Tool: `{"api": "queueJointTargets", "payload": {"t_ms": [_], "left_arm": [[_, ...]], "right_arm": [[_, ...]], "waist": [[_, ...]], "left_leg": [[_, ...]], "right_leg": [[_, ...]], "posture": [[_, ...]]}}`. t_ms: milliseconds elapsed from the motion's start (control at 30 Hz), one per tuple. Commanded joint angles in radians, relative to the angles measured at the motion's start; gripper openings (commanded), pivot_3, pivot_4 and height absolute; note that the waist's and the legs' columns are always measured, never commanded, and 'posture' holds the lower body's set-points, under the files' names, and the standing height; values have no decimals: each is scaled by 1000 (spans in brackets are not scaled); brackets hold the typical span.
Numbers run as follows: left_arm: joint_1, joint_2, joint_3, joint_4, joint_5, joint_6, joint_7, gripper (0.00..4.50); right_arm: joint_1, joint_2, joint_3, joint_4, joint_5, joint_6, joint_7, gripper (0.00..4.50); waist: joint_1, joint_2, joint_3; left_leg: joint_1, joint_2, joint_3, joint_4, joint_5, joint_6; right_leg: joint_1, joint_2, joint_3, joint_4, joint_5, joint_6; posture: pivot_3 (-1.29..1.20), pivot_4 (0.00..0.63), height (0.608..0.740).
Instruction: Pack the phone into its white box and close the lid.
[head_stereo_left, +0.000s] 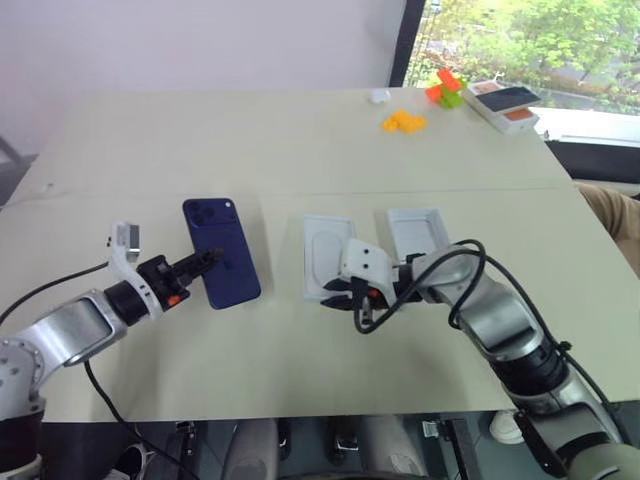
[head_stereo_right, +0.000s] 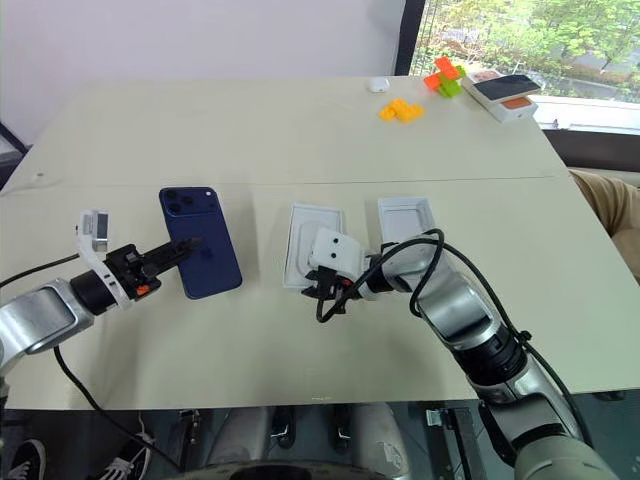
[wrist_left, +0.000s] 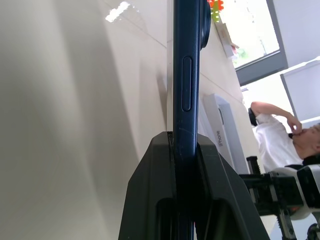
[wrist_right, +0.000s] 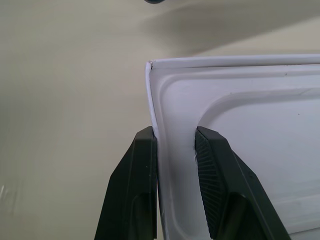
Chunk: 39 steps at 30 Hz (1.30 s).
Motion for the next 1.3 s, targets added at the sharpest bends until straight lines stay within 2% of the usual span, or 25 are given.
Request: {"api": "queueJointTargets", "payload": {"t_ms": [33, 133, 400, 433, 467, 600, 633, 767, 933, 1100, 1233, 1300], "left_arm": [[-21, 9, -1, -14, 7, 10, -24, 0], [-23, 10, 2, -12, 9, 14, -28, 0], [-31, -17, -20, -23, 19, 12, -15, 0], [-34, -18, -22, -23, 18, 13, -14, 0], [-37, -18, -23, -23, 15, 14, -13, 0], [-67, -18, -42, -16, 8, 22, -6, 0], [-81, -20, -52, -11, 4, 24, -3, 0], [-160, -37, -114, 15, -7, 42, 9, 0], [-294, -120, -219, 80, 15, 65, 27, 0], [-388, -193, -268, 179, 67, 92, 28, 0], [-470, -259, -304, 278, 51, 147, 24, 0], [-502, -281, -327, 306, 98, 182, -8, 0]], "right_arm": [[11, -7, 15, -12, 10, -13, -37, 614], [36, -48, 27, -5, 6, -39, -39, 614], [51, -46, 42, 0, 43, -36, -56, 614], [49, -44, 33, 3, 62, -18, -49, 1653], [47, -44, 26, 3, 80, -7, -41, 1999], [29, -72, 37, 2, 82, -28, -36, 4118], [19, -77, 28, 8, 90, -36, -30, 4458], [-34, -91, -55, 66, 149, -72, 6, 4458], [-77, -123, -187, 178, 240, -147, 74, 4458], [-32, -140, -271, 234, 266, -300, 99, 4458], [18, -180, -315, 228, 310, -314, 140, 4458], [32, -186, -341, 227, 335, -317, 141, 4458]], "waist": [[0, 0, 0], [1, 0, 0], [3, 0, 0], [3, -1, 0], [2, 0, 0], [3, 0, 0], [3, 0, 0], [3, -1, 0], [16, -1, 0], [24, -1, 0], [24, -1, 0], [23, -1, 0]], "left_leg": [[0, 0, 0, 0, 0, 0], [0, 0, 0, 0, 0, 0], [0, 0, 0, 0, 0, 0], [0, 0, 0, 0, 0, 0], [0, 0, 0, 0, 0, 0], [0, 0, 0, 0, 0, 0], [0, 0, 0, 0, 0, 0], [0, 0, 0, 1, 0, 0], [0, -1, 0, 2, 0, 0], [-1, -1, 0, 1, 0, 1], [0, -1, 0, 2, 0, 1], [-1, -1, 0, 3, 0, 1]], "right_leg": [[0, 0, 0, 0, 0, 0], [0, 0, 0, 0, 0, 0], [0, 0, 0, 0, 0, 0], [0, 0, 0, 0, 0, 0], [0, 0, 0, 0, 0, 0], [0, 0, 0, 0, 0, 0], [0, 0, 0, 0, 0, 0], [0, 0, 0, 0, 0, 0], [1, 1, 0, 0, 1, 1], [1, 1, 0, 0, 1, 1], [1, 1, 0, 1, 1, 1], [1, 1, 0, 1, 1, 2]], "posture": [[0, 150, 737], [0, 150, 737], [0, 150, 737], [0, 150, 737], [0, 150, 737], [0, 150, 737], [0, 150, 737], [0, 150, 737], [0, 150, 737], [0, 150, 737], [0, 150, 737], [0, 150, 737]]}}
